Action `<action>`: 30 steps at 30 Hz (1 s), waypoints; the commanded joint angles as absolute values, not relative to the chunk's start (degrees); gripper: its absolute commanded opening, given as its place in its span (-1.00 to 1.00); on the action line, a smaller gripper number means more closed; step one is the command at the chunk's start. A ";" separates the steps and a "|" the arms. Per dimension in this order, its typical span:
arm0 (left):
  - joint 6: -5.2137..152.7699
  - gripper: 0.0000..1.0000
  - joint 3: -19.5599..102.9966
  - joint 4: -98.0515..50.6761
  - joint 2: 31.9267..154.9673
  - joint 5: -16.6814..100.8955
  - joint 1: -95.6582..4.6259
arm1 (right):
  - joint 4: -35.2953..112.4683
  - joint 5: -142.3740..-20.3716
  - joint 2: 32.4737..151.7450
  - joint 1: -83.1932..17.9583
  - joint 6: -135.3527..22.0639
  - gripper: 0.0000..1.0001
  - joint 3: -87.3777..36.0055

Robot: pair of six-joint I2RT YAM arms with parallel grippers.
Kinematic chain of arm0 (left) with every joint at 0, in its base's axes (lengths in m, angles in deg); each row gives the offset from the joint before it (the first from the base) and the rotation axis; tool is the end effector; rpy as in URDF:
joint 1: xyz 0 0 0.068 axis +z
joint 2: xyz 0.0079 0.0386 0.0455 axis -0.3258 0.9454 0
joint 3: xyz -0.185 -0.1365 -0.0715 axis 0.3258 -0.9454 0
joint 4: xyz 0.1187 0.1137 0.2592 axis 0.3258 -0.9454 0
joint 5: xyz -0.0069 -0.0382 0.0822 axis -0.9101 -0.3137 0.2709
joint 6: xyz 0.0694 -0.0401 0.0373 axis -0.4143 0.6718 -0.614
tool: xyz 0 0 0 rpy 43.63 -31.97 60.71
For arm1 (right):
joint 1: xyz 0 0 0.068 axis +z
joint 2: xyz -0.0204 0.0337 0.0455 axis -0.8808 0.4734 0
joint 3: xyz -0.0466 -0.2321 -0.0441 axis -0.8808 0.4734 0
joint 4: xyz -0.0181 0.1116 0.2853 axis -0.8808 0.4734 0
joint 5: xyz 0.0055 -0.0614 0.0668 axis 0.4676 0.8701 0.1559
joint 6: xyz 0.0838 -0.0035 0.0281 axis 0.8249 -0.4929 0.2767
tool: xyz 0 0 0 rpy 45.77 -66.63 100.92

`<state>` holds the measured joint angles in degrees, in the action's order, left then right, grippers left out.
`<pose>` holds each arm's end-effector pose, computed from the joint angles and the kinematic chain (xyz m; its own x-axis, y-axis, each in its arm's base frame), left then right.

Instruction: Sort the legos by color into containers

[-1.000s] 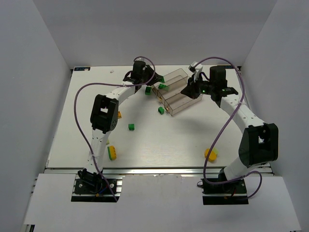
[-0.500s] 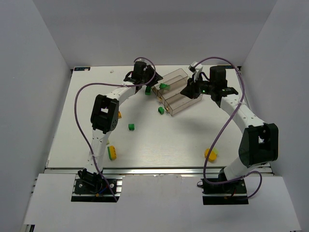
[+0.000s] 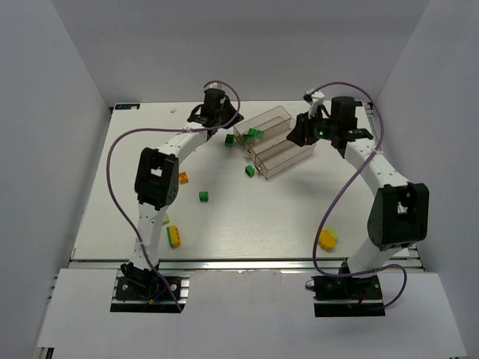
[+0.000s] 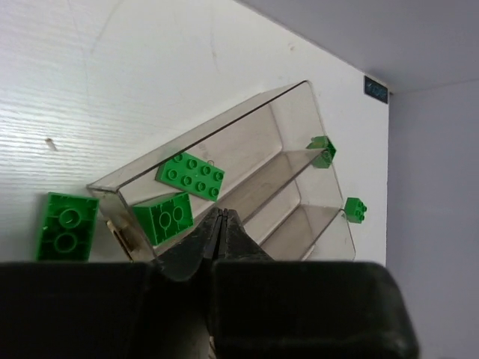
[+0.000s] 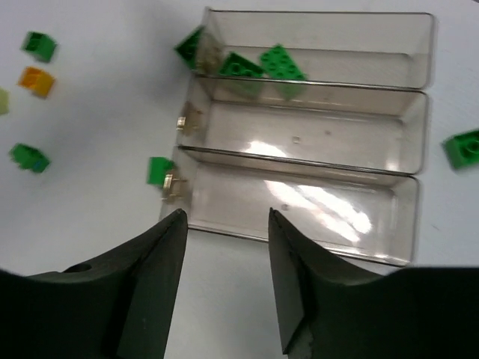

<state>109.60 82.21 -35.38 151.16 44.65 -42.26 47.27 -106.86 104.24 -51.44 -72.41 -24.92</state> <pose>0.5529 -0.2459 0.1596 -0.6588 -0.5141 -0.5493 -0.0192 0.7413 -0.6709 0.4389 0.1234 0.2437 -0.3531 -0.1966 -0.9147 -0.6896 0.7154 0.1125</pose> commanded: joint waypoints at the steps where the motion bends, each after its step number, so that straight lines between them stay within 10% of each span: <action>1: 102.38 -0.76 75.07 -35.55 135.31 51.66 -42.66 | 51.78 -97.41 108.92 -53.21 -68.12 0.10 -31.86; 5: 98.86 0.11 61.07 -34.23 124.50 55.54 -42.57 | 52.23 -86.08 110.69 -53.39 -65.75 0.60 -32.67; 9: 98.14 0.44 49.99 -35.02 116.23 58.10 -42.40 | 56.44 -75.95 114.73 -53.92 -61.01 0.67 -36.62; 30: 101.40 0.55 25.71 -35.81 94.51 64.08 -41.25 | 53.55 -56.86 130.82 -61.13 -47.99 0.34 -43.74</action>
<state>100.81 26.34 -35.77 96.71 63.08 -41.47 55.77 -58.81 129.70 -61.25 -49.24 -40.86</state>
